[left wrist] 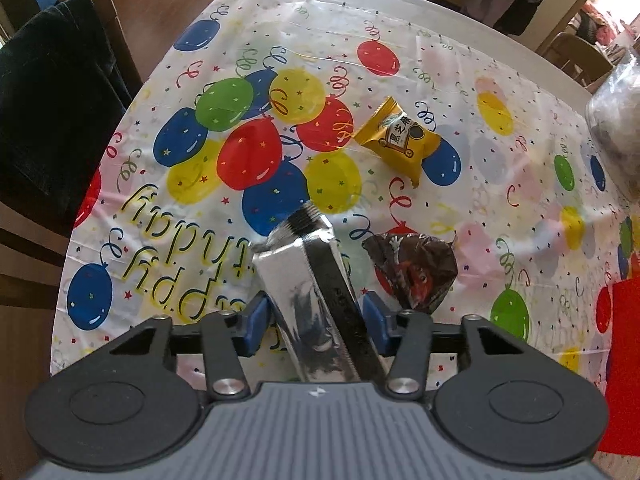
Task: Organize snacks
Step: 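Grasp the silver bar with the left tool while the right tool grasps the dark round candy, then carry the silver bar and dark candy into the red box and release both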
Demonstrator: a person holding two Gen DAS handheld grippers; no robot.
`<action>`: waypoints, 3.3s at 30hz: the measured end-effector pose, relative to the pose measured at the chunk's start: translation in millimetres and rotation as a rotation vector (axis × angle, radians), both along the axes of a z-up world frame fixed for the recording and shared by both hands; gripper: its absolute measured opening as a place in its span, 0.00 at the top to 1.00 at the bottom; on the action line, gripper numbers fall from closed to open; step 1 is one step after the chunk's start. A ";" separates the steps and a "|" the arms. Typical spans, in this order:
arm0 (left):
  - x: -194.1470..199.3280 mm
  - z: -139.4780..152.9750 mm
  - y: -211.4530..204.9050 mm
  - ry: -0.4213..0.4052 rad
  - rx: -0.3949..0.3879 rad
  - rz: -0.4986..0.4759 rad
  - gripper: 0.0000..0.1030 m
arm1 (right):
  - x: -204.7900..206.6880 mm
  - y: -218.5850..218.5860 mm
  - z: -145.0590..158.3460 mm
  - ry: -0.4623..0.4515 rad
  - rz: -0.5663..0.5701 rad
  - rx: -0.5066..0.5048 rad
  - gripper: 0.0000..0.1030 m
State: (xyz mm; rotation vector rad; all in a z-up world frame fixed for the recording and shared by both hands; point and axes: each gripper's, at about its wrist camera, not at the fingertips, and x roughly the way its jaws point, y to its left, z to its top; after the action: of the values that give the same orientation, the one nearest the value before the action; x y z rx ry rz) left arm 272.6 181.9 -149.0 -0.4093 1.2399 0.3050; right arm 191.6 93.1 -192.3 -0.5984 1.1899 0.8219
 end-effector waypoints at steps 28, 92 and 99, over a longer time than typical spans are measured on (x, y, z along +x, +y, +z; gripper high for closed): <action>-83.6 73.2 -49.7 -0.119 -0.066 -0.137 0.58 | 0.5 -119.2 83.2 -0.008 -0.218 0.207 0.69; 85.3 53.5 -426.9 -0.001 0.067 -0.573 0.58 | 196.3 -409.6 75.0 -0.041 -0.565 0.096 0.68; 85.8 53.7 -423.6 0.007 0.049 -0.550 0.57 | 194.5 -411.6 75.6 -0.030 -0.571 0.099 0.67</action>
State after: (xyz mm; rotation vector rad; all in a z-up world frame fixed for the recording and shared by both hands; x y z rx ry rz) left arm 358.4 -241.7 -95.3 -0.0146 1.2974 -0.1338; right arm 386.0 -318.5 -116.7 -0.1675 1.2016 0.3799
